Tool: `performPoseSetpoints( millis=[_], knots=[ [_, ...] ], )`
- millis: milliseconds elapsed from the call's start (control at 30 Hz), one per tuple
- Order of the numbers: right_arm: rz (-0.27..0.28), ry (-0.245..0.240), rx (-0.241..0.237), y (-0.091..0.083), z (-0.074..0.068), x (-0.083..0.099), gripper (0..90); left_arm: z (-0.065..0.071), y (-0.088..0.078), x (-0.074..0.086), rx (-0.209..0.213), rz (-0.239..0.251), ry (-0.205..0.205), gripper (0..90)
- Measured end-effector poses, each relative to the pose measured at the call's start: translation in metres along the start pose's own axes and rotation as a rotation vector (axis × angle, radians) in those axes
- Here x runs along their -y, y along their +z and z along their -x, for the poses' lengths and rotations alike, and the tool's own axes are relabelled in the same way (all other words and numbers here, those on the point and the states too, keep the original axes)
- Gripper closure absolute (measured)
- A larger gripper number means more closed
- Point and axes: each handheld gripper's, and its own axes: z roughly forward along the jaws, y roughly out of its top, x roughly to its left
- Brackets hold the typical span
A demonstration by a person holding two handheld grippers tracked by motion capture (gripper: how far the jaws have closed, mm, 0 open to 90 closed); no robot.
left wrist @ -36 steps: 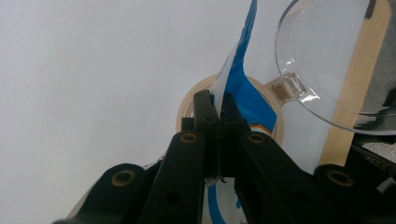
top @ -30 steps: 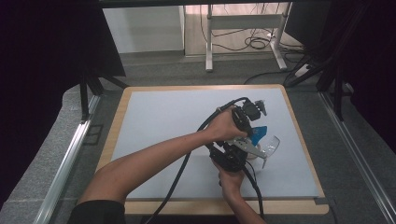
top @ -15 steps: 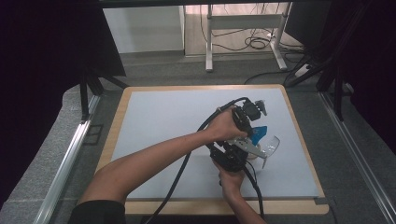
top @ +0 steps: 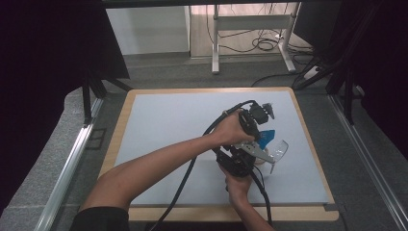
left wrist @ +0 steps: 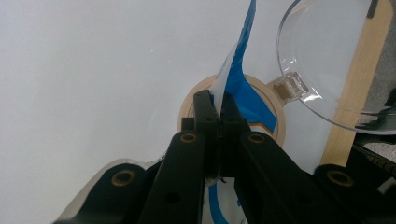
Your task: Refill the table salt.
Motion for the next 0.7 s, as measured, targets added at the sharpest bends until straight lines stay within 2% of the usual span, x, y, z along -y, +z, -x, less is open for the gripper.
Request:
performPoseSetpoints(
  millis=[700],
  knots=[
    [0.001,0.0,-0.002,0.0006,-0.0008,-0.0001,54.1,-0.0017,-0.0002,0.0011,0.0,-0.001,0.001,90.0]
  ],
)
